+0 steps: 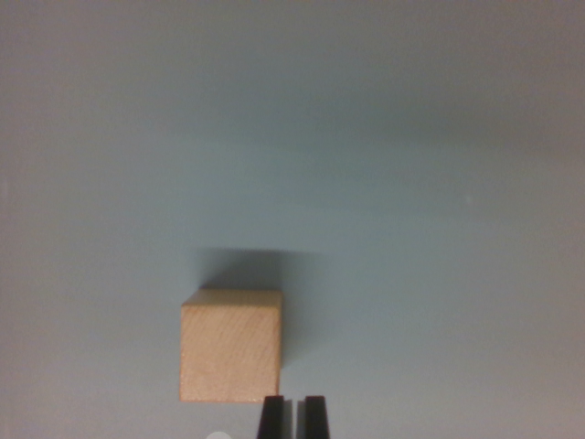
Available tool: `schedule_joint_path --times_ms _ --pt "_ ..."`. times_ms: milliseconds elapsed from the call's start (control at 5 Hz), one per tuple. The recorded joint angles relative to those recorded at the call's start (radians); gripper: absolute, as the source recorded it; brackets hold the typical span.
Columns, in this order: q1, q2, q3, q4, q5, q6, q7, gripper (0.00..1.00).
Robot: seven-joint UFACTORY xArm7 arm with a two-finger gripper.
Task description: Push wooden cube
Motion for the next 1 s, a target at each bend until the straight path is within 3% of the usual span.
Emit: schedule_joint_path --times_ms 200,400,600,800,1000 --pt "0.0073 0.007 0.010 -0.044 -0.0027 -0.046 0.022 0.00" --pt "0.0073 0.007 0.010 -0.044 -0.0027 -0.046 0.022 0.00" --pt "0.0145 0.013 0.019 -0.086 -0.0053 -0.091 0.044 0.00" --pt "0.0145 0.013 0.019 -0.086 -0.0053 -0.091 0.044 0.00" --pt "0.0210 0.019 0.028 -0.125 -0.0078 -0.133 0.063 0.00"
